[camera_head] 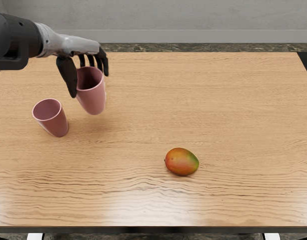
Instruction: Pick up cup and place in cup with left hand
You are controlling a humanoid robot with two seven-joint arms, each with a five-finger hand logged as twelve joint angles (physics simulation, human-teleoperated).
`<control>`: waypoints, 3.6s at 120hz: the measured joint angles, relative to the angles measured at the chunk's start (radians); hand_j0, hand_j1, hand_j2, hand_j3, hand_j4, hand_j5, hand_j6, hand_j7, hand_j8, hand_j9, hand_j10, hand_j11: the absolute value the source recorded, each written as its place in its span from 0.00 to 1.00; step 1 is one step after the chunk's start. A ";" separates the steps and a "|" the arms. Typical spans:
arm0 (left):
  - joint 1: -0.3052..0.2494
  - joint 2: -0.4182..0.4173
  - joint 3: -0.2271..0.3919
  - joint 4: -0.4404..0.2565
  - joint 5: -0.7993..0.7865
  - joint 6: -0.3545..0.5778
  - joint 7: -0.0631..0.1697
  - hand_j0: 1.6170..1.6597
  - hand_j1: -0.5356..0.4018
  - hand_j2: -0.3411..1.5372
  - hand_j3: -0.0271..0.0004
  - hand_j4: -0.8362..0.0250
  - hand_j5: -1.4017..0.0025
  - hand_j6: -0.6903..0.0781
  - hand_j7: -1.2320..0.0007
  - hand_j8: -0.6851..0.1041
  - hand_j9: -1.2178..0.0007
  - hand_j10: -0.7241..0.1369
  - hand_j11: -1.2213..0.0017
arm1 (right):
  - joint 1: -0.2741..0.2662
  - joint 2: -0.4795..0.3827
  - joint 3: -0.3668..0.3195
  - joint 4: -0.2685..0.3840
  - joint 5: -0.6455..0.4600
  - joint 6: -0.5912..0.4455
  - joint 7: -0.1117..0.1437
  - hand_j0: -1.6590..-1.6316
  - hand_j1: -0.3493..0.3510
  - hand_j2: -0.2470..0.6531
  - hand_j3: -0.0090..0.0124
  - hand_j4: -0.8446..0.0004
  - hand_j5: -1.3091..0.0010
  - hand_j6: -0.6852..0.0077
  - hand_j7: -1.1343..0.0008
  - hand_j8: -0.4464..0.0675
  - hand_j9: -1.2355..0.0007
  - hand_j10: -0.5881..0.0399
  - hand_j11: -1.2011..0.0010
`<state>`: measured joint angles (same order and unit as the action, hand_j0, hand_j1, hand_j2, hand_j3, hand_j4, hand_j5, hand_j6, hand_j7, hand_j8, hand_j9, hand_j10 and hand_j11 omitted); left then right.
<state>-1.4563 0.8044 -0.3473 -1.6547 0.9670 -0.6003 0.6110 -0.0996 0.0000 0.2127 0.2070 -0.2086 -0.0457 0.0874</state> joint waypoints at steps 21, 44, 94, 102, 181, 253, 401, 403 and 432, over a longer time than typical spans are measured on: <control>0.000 0.033 -0.013 0.000 -0.007 -0.009 0.000 0.96 0.39 0.37 0.99 0.43 0.55 0.41 0.49 0.39 0.49 0.29 0.49 | 0.001 0.000 0.000 0.000 0.000 0.000 0.000 0.04 0.05 0.27 0.42 0.97 0.97 0.95 0.97 0.82 0.97 0.89 0.97; 0.002 0.108 -0.021 -0.001 -0.034 -0.011 0.000 0.96 0.40 0.36 0.99 0.42 0.55 0.41 0.48 0.39 0.49 0.29 0.49 | 0.001 0.000 0.001 0.004 0.000 0.000 0.000 0.04 0.05 0.27 0.42 0.97 0.97 0.95 0.97 0.82 0.97 0.89 0.97; 0.038 0.181 -0.020 0.017 -0.069 -0.011 0.000 0.95 0.41 0.33 0.99 0.42 0.54 0.43 0.48 0.42 0.48 0.28 0.48 | 0.003 0.000 0.000 0.008 0.000 0.000 0.000 0.04 0.05 0.27 0.42 0.97 0.97 0.95 0.97 0.82 0.97 0.89 0.97; 0.042 0.185 -0.018 0.029 -0.067 -0.011 0.000 0.95 0.41 0.33 0.99 0.42 0.54 0.43 0.48 0.42 0.48 0.28 0.48 | 0.004 0.000 0.001 0.008 0.000 0.000 0.000 0.04 0.05 0.27 0.42 0.97 0.97 0.95 0.97 0.82 0.97 0.89 0.97; 0.089 0.189 -0.008 0.096 -0.032 -0.011 0.000 0.96 0.38 0.35 0.99 0.41 0.55 0.45 0.48 0.43 0.48 0.28 0.48 | 0.006 0.000 0.001 0.002 -0.001 0.000 0.000 0.04 0.05 0.27 0.42 0.97 0.97 0.95 0.97 0.82 0.97 0.89 0.97; 0.116 0.147 -0.008 0.121 0.009 -0.011 0.000 0.96 0.41 0.34 0.99 0.42 0.55 0.42 0.50 0.40 0.49 0.29 0.49 | 0.006 0.000 0.001 0.000 -0.001 0.000 0.000 0.04 0.05 0.27 0.42 0.97 0.97 0.95 0.97 0.82 0.97 0.89 0.97; 0.194 0.246 -0.028 0.043 -0.820 -0.011 0.000 0.96 0.93 0.18 0.99 0.95 0.99 0.88 0.99 0.85 0.99 0.82 0.99 | 0.003 0.000 0.001 0.003 0.000 0.000 0.000 0.04 0.05 0.27 0.42 0.97 0.97 0.95 0.97 0.82 0.97 0.89 0.97; 0.212 0.256 -0.028 0.035 -0.835 -0.011 0.000 0.96 0.93 0.18 0.99 0.95 0.99 0.88 0.99 0.85 0.99 0.82 0.99 | 0.003 0.000 0.001 0.003 0.000 0.000 0.000 0.04 0.05 0.27 0.42 0.97 0.97 0.95 0.97 0.82 0.97 0.89 0.97; 0.306 0.315 -0.027 -0.024 -0.915 -0.011 0.000 0.96 0.94 0.18 0.99 0.96 0.99 0.89 1.00 0.86 1.00 0.83 1.00 | 0.003 0.000 0.002 0.004 0.000 0.000 0.000 0.04 0.05 0.27 0.42 0.97 0.97 0.95 0.97 0.82 0.97 0.89 0.97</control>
<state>-1.1505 1.1196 -0.3744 -1.6790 0.0520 -0.6117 0.6109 -0.0965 0.0000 0.2143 0.2106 -0.2086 -0.0460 0.0874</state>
